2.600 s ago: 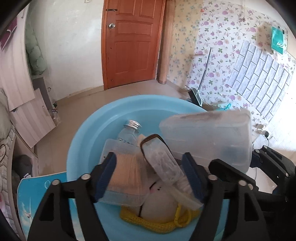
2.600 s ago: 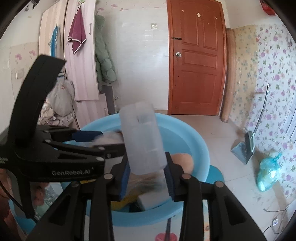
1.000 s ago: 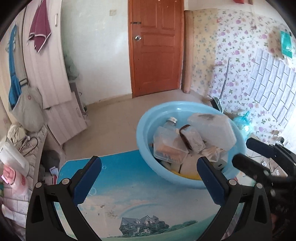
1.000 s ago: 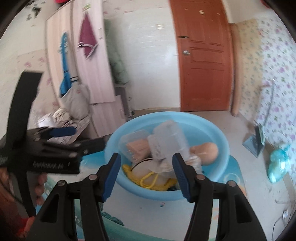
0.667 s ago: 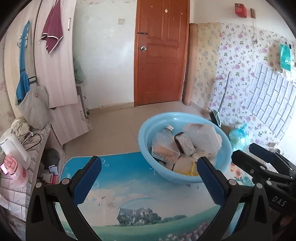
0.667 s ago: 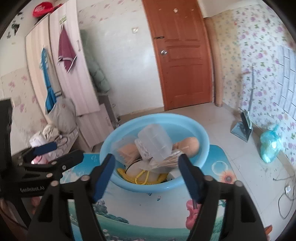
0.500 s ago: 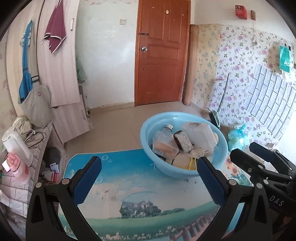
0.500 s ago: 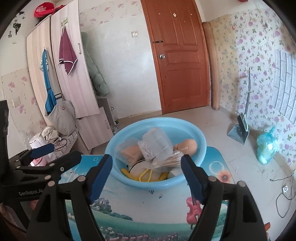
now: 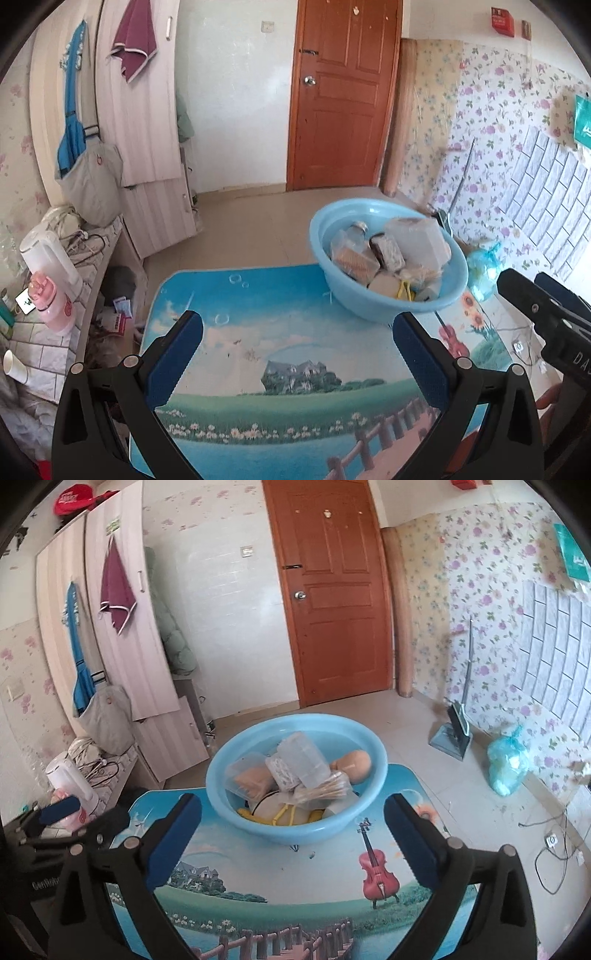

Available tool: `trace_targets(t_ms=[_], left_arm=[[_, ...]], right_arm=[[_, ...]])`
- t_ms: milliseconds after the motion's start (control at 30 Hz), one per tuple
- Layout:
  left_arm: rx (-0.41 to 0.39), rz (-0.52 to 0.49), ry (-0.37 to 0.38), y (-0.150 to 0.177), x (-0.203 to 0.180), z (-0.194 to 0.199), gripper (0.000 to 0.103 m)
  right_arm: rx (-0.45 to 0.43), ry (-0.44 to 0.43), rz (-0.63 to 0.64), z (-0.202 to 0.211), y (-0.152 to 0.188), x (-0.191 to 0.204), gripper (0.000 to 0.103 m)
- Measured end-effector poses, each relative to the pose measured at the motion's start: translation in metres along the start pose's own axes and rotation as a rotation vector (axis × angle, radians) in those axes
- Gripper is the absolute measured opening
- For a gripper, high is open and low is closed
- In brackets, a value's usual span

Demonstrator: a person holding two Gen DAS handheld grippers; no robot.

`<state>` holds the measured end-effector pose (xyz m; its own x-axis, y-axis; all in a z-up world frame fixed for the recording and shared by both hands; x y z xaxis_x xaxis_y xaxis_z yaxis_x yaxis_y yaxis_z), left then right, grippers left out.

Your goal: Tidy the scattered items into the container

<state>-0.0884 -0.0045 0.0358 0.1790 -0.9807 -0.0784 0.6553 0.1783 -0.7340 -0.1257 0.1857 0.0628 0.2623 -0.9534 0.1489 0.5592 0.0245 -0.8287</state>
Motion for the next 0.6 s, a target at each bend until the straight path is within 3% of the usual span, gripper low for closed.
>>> trace_targets(t_ms=[233, 600], left_arm=[[0.034, 0.049, 0.006, 0.007, 0.007, -0.002, 0.103], [-0.044, 0.023, -0.012, 0.006, 0.003, 0.015, 0.103]], right_arm=[[0.033, -0.011, 0.03, 0.001, 0.008, 0.006, 0.101], [0.049, -0.029, 0.041, 0.003, 0.015, 0.012, 0.101]])
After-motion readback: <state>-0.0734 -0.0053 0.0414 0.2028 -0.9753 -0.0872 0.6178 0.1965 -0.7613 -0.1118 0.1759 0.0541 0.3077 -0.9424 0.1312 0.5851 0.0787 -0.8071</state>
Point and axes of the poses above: each gripper's, at about its wrist camera, not at the fingertips, and z roughly against the way its jaws point, x to its left, y to its underside, the point moved 6 cm from there along -z, roughly the way its jaws point, and after that the axes turned 1 degree about x, right-handed, at the moved point
